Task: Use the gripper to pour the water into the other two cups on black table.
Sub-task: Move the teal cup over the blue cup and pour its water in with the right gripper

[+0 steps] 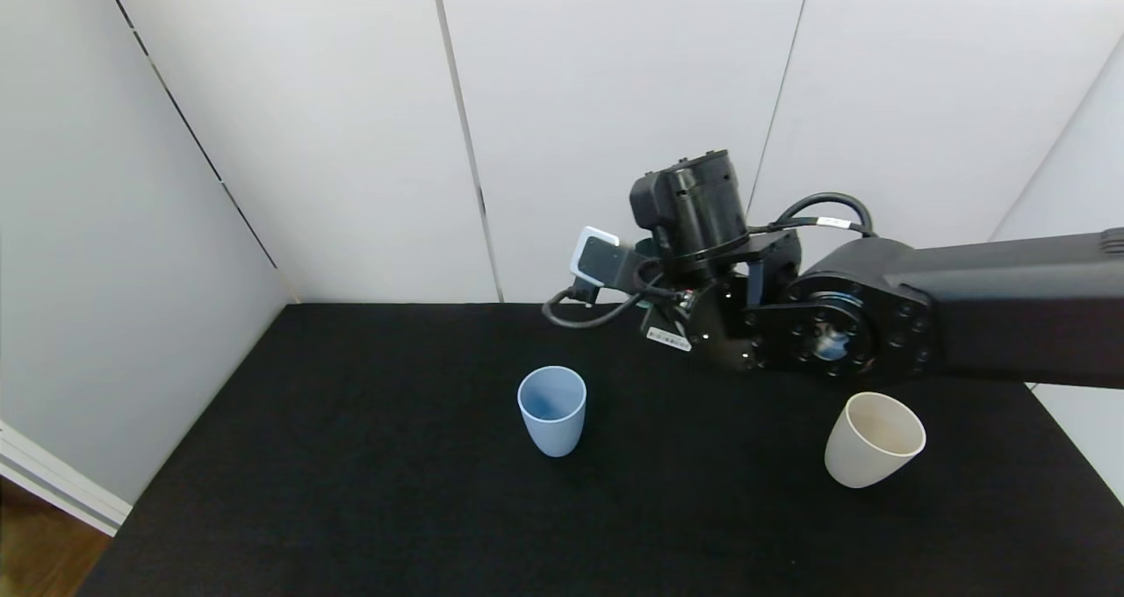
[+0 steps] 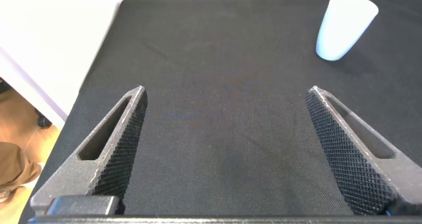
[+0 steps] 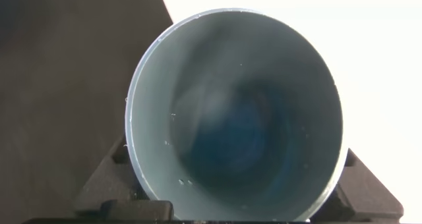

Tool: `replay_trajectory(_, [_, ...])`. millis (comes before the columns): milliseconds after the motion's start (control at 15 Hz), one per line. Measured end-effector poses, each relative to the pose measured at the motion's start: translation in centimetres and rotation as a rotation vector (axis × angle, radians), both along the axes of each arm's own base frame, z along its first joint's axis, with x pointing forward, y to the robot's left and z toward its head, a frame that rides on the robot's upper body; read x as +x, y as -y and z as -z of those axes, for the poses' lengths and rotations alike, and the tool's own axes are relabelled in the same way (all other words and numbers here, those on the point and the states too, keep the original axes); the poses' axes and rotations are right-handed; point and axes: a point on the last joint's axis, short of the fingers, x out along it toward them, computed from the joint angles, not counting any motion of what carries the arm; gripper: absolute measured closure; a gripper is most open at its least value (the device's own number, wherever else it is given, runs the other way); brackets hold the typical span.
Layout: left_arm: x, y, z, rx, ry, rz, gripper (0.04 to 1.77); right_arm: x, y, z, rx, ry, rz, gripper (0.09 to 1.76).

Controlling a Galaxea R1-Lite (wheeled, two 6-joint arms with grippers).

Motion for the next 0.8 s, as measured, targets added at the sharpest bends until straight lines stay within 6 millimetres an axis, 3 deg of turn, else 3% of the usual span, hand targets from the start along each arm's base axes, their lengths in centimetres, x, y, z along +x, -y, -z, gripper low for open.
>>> replay_trajectory(267, [0.0, 0.0, 0.0, 0.000, 0.000, 0.000, 0.09, 0.2, -3.1, 1.6, -0.145, 0.019, -0.041, 0.64])
replay_trajectory(800, [0.0, 0.0, 0.0, 0.000, 0.000, 0.000, 0.09, -0.1, -5.1, 3.4, -0.355, 0.009, -0.127, 0.64])
